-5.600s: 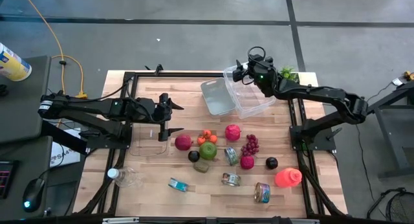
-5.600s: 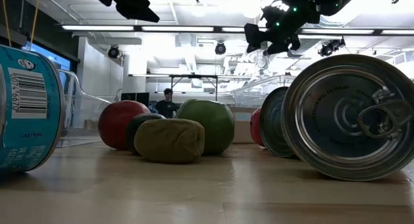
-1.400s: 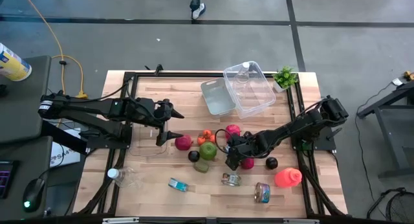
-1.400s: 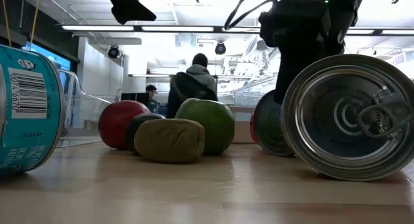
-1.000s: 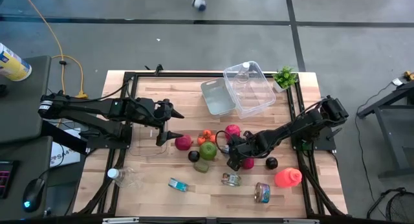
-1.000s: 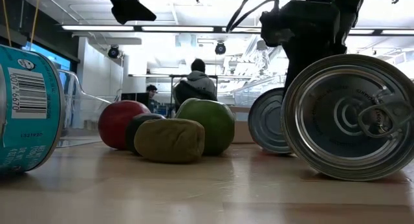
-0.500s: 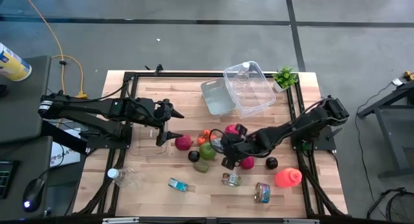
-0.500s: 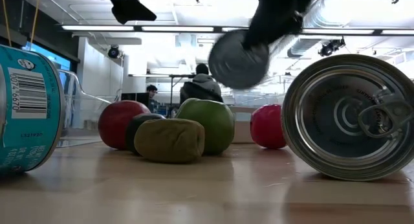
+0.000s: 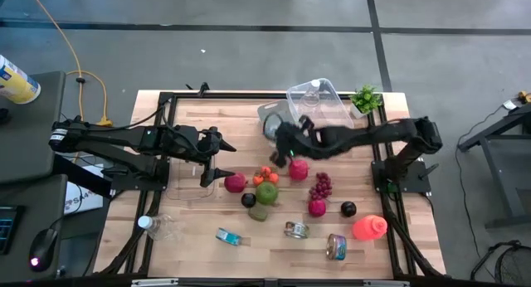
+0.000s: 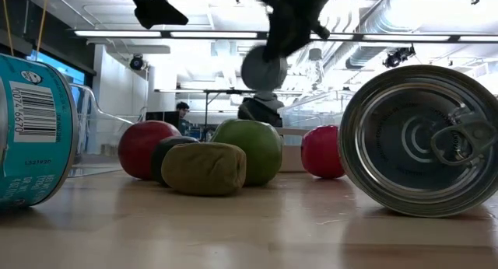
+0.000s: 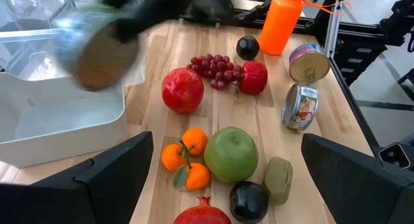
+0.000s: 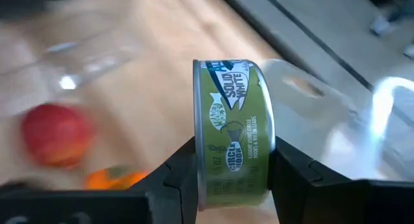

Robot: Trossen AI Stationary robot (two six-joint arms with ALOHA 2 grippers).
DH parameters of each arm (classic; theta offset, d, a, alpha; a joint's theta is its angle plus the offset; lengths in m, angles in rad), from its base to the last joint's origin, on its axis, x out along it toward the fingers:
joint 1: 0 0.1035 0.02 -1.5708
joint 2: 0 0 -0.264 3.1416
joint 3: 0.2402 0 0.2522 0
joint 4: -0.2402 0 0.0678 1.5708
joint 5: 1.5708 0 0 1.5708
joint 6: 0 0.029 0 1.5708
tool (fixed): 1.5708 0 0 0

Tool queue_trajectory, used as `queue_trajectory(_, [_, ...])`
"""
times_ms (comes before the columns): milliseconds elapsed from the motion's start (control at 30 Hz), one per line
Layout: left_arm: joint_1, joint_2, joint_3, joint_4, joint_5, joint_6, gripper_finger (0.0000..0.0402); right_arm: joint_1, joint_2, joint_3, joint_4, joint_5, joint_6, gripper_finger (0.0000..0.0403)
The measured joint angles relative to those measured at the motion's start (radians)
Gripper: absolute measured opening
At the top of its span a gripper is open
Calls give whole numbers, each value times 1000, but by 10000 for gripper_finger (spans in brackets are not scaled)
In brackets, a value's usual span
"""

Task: Pick & Place Food Item
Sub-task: Put the top green tuna can into the white bin

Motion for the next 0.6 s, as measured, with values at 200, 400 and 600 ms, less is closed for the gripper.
queue_trajectory(200, [0, 0, 0, -1, 0, 0, 385, -130, 69, -2, 34, -32, 15, 121])
queue_trajectory(400, [0, 0, 0, 0, 0, 19, 385, -198, 172, -2, 70, -64, 20, 126])
queue_trajectory(600, [0, 0, 0, -1, 0, 50, 385, -234, 228, -2, 104, -87, 19, 125])
